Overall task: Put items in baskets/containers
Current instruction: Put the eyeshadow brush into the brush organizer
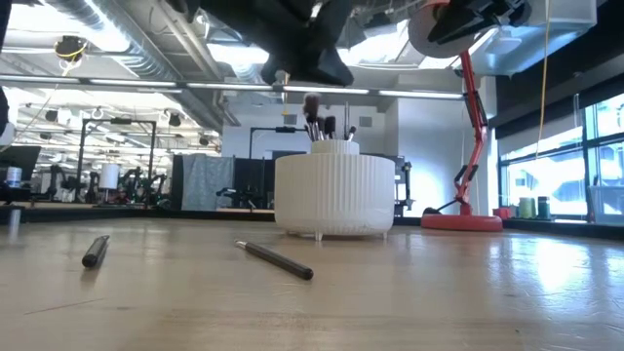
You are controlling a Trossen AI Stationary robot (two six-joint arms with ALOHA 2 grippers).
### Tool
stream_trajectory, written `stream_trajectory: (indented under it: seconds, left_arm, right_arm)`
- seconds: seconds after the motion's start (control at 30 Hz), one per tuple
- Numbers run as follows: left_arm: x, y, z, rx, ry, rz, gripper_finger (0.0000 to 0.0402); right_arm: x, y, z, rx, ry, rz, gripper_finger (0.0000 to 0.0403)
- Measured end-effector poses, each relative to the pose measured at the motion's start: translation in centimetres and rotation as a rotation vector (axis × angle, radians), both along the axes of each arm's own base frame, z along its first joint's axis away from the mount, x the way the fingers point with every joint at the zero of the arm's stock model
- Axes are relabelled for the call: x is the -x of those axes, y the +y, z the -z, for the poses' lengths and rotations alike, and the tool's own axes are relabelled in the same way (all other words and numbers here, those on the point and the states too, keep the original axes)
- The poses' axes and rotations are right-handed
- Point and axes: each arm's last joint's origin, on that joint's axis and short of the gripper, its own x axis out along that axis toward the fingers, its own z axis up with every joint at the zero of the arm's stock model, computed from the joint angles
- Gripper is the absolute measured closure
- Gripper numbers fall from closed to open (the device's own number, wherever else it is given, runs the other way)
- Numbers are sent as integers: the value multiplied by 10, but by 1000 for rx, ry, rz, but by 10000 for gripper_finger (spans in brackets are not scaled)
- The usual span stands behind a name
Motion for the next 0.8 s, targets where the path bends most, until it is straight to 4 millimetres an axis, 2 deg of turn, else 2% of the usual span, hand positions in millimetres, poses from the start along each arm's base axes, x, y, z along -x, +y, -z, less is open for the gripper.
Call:
stream_trajectory:
  seconds: [0.17,0.3,0.47,0.57,0.67,0.8]
  left_arm:
    - [6,-5,-2,-12,60,27,328]
    - [21,-16,-6,-65,200,124,311]
    - [53,-38,-26,-46,310,323,307]
    - [79,-48,-29,78,450,526,312]
    - [101,-57,-19,176,646,591,317]
    - [117,-69,14,116,855,636,320]
  right_arm:
    - [0,0,0,1,2,-1,282]
    - [0,0,0,17,22,-8,282]
    - [1,-1,-1,50,32,6,282]
    - [1,-1,-1,67,31,20,282]
    - [0,-2,-2,71,30,25,282]
    - [-2,-5,-4,66,6,35,282]
